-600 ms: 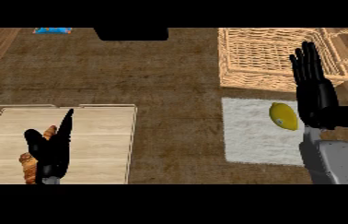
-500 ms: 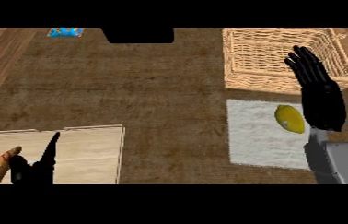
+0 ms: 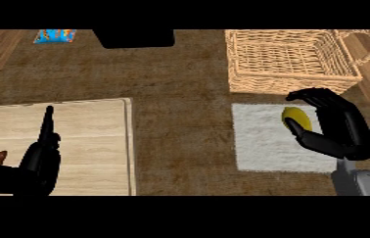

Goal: Pick the lemon from the placemat and place it in the basket

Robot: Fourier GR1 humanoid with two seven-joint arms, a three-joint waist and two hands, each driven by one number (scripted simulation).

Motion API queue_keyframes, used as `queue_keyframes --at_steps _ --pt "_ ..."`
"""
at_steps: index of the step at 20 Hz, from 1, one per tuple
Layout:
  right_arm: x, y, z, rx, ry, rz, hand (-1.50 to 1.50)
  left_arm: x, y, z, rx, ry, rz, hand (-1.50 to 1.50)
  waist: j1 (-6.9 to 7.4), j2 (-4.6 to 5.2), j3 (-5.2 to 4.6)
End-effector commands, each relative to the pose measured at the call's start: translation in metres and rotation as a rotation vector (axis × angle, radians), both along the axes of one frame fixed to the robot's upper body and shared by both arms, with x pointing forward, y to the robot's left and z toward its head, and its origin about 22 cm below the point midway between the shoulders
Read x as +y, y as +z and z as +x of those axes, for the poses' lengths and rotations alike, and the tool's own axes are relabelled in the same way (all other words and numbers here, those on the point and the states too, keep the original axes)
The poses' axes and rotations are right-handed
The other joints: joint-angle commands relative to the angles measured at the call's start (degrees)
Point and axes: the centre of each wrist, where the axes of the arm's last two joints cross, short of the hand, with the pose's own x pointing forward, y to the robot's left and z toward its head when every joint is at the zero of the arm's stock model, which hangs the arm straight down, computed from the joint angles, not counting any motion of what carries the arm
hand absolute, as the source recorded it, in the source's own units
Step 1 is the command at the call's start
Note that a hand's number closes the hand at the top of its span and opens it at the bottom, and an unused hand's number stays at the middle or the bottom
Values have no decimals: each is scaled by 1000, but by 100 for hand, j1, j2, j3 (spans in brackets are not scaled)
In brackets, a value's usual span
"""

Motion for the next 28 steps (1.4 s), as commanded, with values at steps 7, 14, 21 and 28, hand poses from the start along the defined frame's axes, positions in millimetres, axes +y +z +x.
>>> queue_keyframes --at_steps 7,14,21,28 --pt "-56 43 -37 165 -529 -384 -150 -28 17 24 -147 -64 -58 0 -39 36 -100" --pt "-95 132 -42 418 -528 -858 -150 -37 25 36 -162 -79 -66 0 55 60 -98" --pt "-99 173 -48 539 -224 -893 -150 -47 33 43 -178 -92 -58 0 147 71 -66" --pt "-93 177 -33 604 -234 -917 -150 -42 9 40 -156 -99 -72 0 237 87 -64"
